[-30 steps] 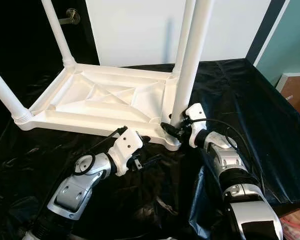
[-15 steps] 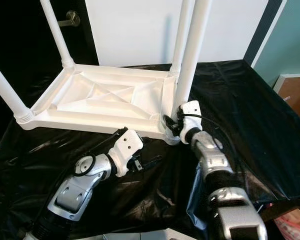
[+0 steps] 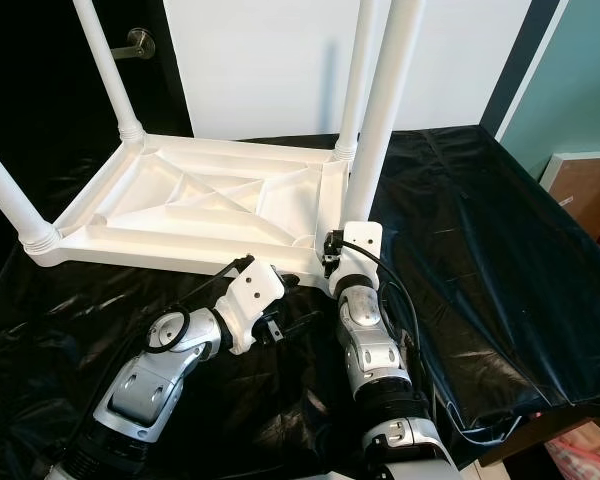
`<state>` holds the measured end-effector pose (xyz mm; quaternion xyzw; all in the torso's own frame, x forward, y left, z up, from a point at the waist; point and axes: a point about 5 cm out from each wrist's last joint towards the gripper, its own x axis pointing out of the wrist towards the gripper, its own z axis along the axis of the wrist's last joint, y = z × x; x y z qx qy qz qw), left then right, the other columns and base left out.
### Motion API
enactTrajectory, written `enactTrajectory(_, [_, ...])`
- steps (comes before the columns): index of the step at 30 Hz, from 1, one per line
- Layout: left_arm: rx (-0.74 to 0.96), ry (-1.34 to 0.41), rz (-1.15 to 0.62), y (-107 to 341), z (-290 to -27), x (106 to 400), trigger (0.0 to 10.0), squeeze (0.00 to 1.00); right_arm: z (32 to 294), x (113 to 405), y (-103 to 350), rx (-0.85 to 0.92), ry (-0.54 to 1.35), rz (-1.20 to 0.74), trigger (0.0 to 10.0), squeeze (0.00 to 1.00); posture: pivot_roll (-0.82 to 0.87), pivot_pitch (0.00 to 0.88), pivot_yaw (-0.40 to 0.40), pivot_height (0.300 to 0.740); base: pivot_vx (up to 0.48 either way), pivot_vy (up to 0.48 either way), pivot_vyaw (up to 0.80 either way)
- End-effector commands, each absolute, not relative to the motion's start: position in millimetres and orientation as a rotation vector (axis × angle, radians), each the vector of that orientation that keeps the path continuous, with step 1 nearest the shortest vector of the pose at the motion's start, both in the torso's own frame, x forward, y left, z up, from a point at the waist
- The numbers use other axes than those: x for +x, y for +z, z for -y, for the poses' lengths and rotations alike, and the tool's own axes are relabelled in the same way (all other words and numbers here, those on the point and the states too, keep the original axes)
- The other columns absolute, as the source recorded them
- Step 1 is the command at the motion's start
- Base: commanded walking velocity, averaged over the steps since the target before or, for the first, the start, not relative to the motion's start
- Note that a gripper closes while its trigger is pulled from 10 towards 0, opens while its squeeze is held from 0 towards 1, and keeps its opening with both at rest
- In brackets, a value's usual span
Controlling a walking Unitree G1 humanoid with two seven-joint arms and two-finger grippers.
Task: Building children table
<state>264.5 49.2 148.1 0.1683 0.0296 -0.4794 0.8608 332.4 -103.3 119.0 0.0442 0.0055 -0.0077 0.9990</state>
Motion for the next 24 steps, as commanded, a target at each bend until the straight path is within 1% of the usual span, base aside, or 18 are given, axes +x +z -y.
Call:
enactTrajectory(1, [0.371,-0.942,-0.054,147.7,-52.2,269.3,10.0,0.0,95.6,324.4,98.5,0.105,0.001,-0.11,10.0,0.0,0.01,0.0,-0.001,0.74,0.0,0.0,0.0])
enactTrajectory(6, [0.377,-0.935,-0.047,149.8,-53.3,271.8,10.0,0.0,93.1,323.8,104.5,0.092,-0.004,-0.079,10.0,0.0,0.01,0.0,-0.001,0.74,0.0,0.0,0.0])
enactTrajectory(7, [0.378,-0.933,-0.045,150.4,-53.6,272.7,10.0,0.0,96.0,324.6,107.1,0.084,-0.009,-0.063,10.0,0.04,0.01,0.0,0.002,0.74,0.0,0.0,0.0])
enactTrajectory(8, [0.378,-0.931,-0.044,150.9,-54.4,273.2,10.0,0.0,98.9,324.7,109.8,0.08,0.0,-0.043,10.0,1.0,0.02,0.0,0.003,0.74,0.0,0.0,0.0])
enactTrajectory(12, [0.382,-0.931,-0.044,150.5,-55.2,273.0,10.0,0.0,106.0,324.3,115.9,0.073,0.042,0.008,10.0,1.0,0.01,0.0,0.006,0.74,0.0,0.0,0.0])
enactTrajectory(14, [0.384,-0.934,-0.044,149.9,-54.9,272.4,10.0,0.0,112.9,322.7,120.1,0.079,0.103,0.034,10.0,1.0,0.0,0.0,0.009,0.74,0.0,0.0,0.0])
enactTrajectory(16, [0.384,-0.934,-0.044,149.9,-54.9,272.4,10.0,0.0,112.9,322.7,120.1,0.079,0.103,0.034,10.0,1.0,0.0,0.0,0.009,0.74,0.0,0.0,0.0])
enactTrajectory(17, [0.385,-0.938,-0.043,149.6,-54.5,272.2,10.0,0.0,117.2,320.6,122.9,0.073,0.157,0.058,10.0,1.0,0.0,0.0,0.01,0.74,0.0,0.0,0.0])
enactTrajectory(18, [0.385,-0.938,-0.043,149.6,-54.5,272.2,10.0,0.0,117.2,320.6,122.9,0.073,0.157,0.058,10.0,1.0,0.0,0.0,0.01,0.74,0.0,0.0,0.0])
enactTrajectory(19, [0.386,-0.945,-0.043,149.4,-53.9,272.6,10.0,0.0,125.9,316.8,126.1,0.045,0.253,0.09,10.0,1.0,-0.01,0.0,0.011,0.74,0.0,0.0,0.0])
enactTrajectory(21, [0.386,-0.945,-0.043,149.4,-53.9,272.6,10.0,0.0,125.9,316.8,126.1,0.045,0.253,0.09,10.0,1.0,-0.01,0.0,0.011,0.74,0.0,0.0,0.0])
enactTrajectory(24, [0.388,-0.95,-0.042,148.9,-53.1,272.6,10.0,0.0,137.0,314.7,127.0,0.022,0.328,0.1,10.0,1.0,-0.02,0.0,0.01,0.74,0.0,0.0,0.0])
